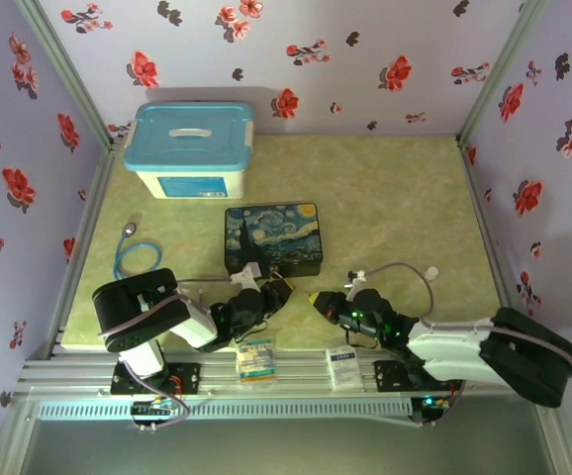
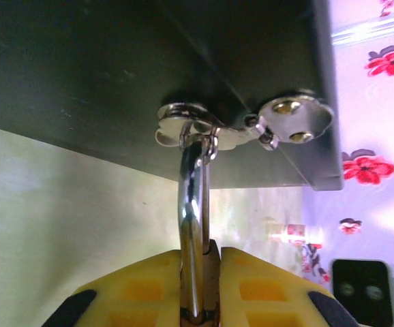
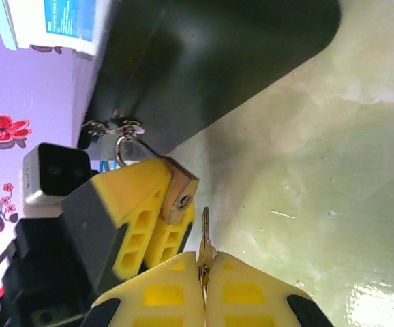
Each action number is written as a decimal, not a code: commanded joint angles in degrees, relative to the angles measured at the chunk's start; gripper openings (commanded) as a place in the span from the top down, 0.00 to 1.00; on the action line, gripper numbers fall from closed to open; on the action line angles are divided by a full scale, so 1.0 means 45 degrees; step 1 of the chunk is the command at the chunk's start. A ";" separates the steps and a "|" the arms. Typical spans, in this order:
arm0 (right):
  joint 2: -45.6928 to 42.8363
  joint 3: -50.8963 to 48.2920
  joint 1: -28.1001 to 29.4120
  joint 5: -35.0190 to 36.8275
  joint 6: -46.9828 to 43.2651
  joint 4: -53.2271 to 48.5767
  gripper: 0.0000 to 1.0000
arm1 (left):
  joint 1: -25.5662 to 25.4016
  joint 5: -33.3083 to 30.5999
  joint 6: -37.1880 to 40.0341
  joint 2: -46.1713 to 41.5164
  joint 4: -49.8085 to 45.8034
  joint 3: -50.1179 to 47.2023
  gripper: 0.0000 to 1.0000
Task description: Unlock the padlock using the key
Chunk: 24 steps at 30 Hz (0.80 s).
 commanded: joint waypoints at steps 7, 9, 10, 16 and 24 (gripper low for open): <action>0.5411 0.0312 -0.0440 -0.0664 0.1490 0.7873 1.00 | -0.0364 -0.1409 -0.0790 -0.0450 0.1950 -0.0434 1.00; 0.5281 0.0281 -0.0200 -0.0429 0.1076 0.7598 1.00 | -0.0440 -0.1686 -0.0915 -0.0573 0.1986 -0.0619 1.00; 0.5190 0.0206 -0.0161 -0.0296 0.1070 0.7327 1.00 | -0.0461 -0.1825 -0.0907 -0.0655 0.1941 -0.0693 1.00; 0.5345 0.0074 -0.0160 -0.0594 0.0896 0.7787 1.00 | -0.0476 -0.1813 -0.1249 -0.0205 0.2432 -0.0505 1.00; 0.5392 0.0558 0.0216 -0.0554 0.0505 0.7872 1.00 | -0.0464 -0.1837 -0.1325 -0.0708 0.2357 -0.0498 1.00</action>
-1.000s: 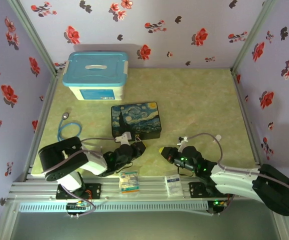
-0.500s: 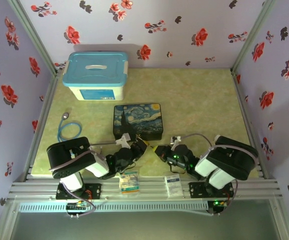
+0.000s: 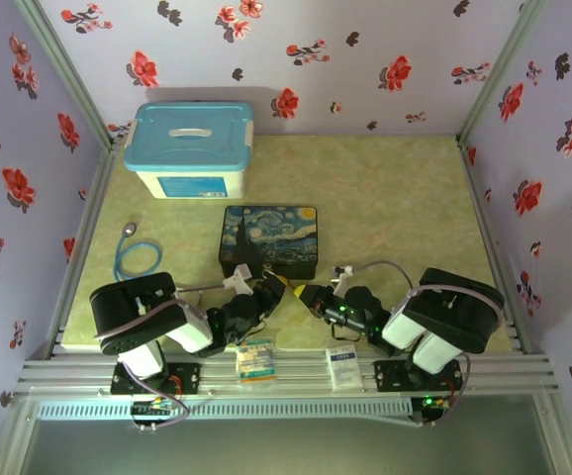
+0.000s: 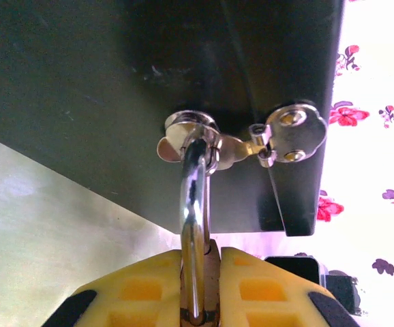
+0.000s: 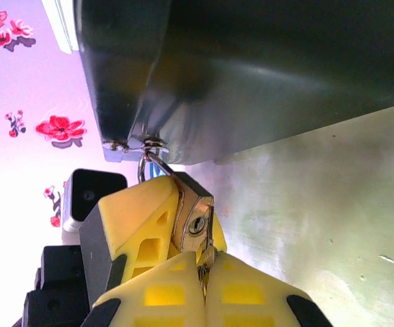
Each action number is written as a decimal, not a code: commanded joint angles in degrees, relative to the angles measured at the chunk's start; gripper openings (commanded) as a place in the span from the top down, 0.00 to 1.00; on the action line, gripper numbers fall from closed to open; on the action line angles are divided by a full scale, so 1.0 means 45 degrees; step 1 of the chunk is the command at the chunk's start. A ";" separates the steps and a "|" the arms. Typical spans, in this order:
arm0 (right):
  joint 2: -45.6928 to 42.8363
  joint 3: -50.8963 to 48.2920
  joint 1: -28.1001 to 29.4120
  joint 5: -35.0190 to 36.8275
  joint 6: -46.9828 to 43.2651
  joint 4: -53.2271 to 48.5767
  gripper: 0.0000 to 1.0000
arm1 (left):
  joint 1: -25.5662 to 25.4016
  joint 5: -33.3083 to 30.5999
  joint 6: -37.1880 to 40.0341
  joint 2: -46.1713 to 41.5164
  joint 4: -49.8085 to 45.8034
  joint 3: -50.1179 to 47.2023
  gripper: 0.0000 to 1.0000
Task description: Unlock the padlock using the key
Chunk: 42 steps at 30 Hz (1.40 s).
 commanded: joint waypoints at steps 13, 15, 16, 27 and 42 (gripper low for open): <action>-0.0775 0.0045 0.0156 0.0211 -0.0700 0.0727 1.00 | -0.0117 -0.0017 -0.0191 -0.0544 0.1125 0.0293 1.00; -0.0946 -0.0081 0.0149 0.0377 -0.0770 0.0727 1.00 | -0.0124 -0.0011 -0.0162 -0.0557 0.1090 0.0262 1.00; -0.1026 -0.0138 0.0142 0.0458 -0.0797 0.0725 1.00 | -0.0112 -0.0026 -0.0163 -0.0563 0.1091 0.0264 1.00; -0.0699 0.0340 0.0206 0.0071 -0.0946 0.0727 1.00 | -0.0154 0.0200 -0.0486 -0.0480 0.1178 0.0434 1.00; -0.0077 0.0054 -0.1876 -0.2207 -0.1044 0.0712 1.00 | -0.0351 0.1362 -0.0289 -0.1217 0.1266 0.1360 1.00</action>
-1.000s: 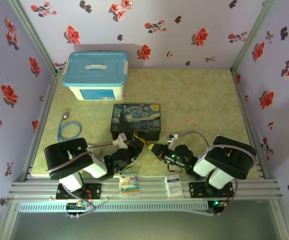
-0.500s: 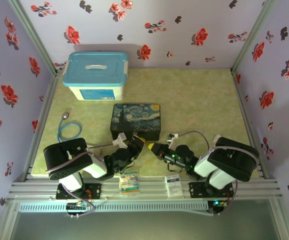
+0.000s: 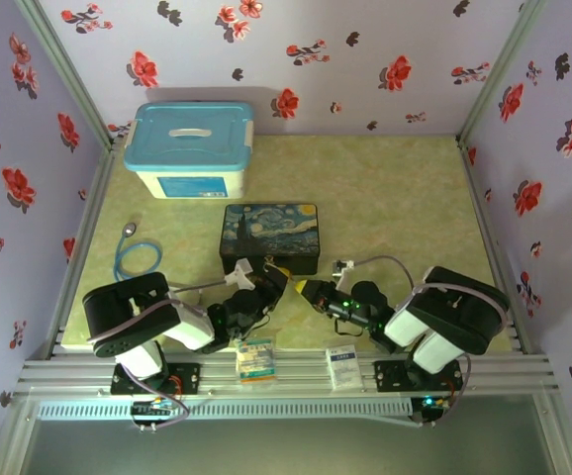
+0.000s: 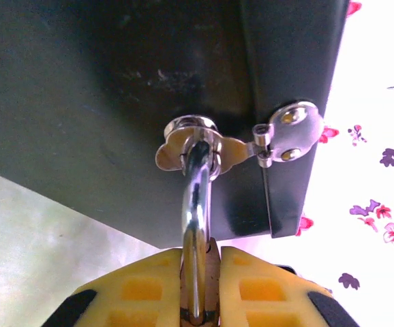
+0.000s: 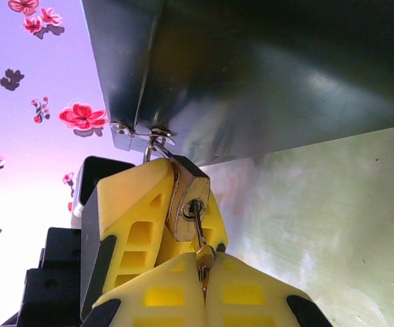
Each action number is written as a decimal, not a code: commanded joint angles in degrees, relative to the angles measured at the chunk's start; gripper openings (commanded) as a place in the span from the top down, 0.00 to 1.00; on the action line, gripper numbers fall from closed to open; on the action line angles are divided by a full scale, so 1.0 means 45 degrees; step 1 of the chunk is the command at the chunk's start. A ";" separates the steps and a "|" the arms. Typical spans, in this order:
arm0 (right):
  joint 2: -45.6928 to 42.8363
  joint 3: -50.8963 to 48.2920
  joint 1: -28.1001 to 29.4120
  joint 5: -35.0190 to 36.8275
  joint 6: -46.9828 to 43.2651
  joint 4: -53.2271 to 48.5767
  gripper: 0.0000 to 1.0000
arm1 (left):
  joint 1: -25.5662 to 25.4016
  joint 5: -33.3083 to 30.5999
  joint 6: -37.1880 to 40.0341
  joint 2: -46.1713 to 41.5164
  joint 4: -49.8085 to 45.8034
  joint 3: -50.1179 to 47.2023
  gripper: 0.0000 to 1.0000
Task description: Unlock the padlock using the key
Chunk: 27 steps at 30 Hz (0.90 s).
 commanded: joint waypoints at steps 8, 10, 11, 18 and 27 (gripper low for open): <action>0.0929 0.0619 -0.1513 -0.2697 -0.0131 0.0144 1.00 | -0.0450 0.1855 -0.0050 -0.0336 0.1637 0.0741 1.00; 0.1067 0.0684 -0.1914 -0.3237 -0.0143 0.0127 1.00 | -0.0434 0.1855 0.0126 -0.0419 0.1640 0.0741 1.00; 0.1080 0.0608 -0.2152 -0.3358 -0.0137 0.0129 1.00 | -0.0432 0.1908 0.0184 -0.0432 0.1623 0.0750 1.00; 0.1239 0.0874 -0.3041 -0.4750 -0.0047 0.0139 1.00 | -0.0414 0.2476 -0.0186 0.0136 0.1636 0.0874 1.00; 0.0294 0.0916 -0.1784 -0.2957 -0.0042 0.0120 1.00 | -0.0413 0.2485 -0.0082 0.0858 0.1618 0.1189 1.00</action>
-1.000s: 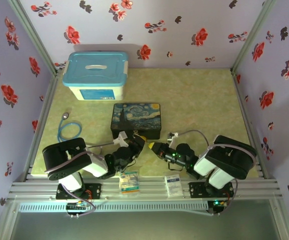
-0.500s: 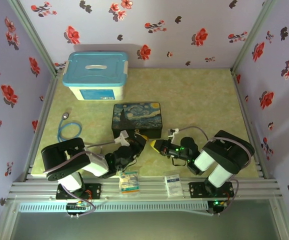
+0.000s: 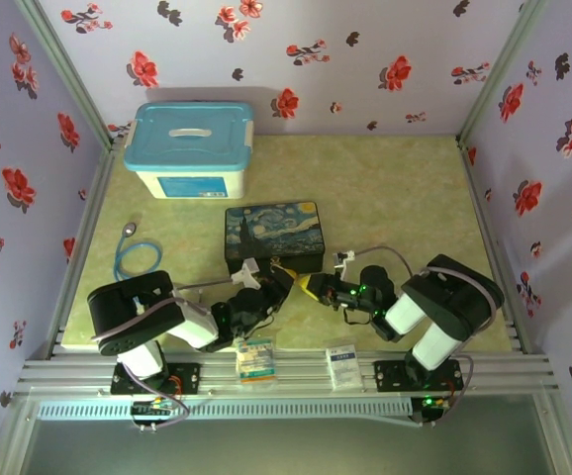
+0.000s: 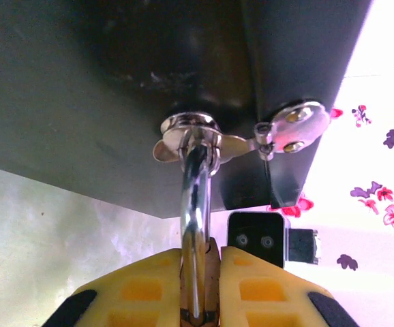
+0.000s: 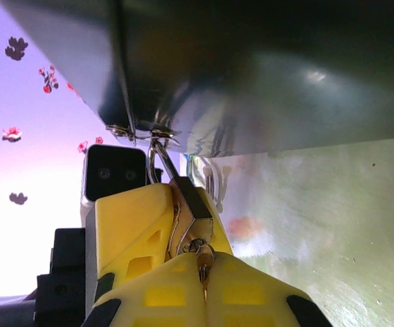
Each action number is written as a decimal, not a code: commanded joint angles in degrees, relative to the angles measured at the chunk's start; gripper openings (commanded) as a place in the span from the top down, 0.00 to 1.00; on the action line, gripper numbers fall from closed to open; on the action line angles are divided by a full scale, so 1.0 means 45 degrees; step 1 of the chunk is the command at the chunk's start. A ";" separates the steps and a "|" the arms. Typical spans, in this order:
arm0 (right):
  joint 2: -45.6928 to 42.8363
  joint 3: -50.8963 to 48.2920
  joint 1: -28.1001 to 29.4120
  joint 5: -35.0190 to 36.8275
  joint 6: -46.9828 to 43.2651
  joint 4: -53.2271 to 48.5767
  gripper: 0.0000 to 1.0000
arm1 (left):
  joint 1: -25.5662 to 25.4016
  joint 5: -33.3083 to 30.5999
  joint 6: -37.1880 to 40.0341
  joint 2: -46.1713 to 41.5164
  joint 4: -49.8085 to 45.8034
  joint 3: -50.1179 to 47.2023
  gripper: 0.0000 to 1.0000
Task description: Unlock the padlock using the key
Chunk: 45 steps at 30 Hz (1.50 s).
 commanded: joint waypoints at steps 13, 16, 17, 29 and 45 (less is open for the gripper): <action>-0.1689 0.0428 0.2982 0.5275 -0.1822 -0.2847 1.00 | -0.0466 0.1292 -0.0240 0.1495 0.1679 0.0892 1.00; -0.0818 0.0355 0.2526 0.4436 -0.0182 -0.0473 1.00 | -0.0473 0.1294 -0.0296 0.1441 0.1708 0.0869 1.00; -0.0476 0.0353 0.2424 0.4330 0.0682 0.0069 1.00 | -0.0473 0.1297 -0.0325 0.1415 0.1717 0.0879 1.00; -0.0053 0.0444 0.1582 0.3681 0.4226 0.0086 1.00 | -0.0429 0.1694 -0.0354 0.1013 0.1796 0.1227 1.00; -0.4433 0.1241 0.2243 0.5020 -0.0961 -0.7615 1.00 | -0.0551 0.1693 -0.0589 0.1341 0.1777 0.1601 1.00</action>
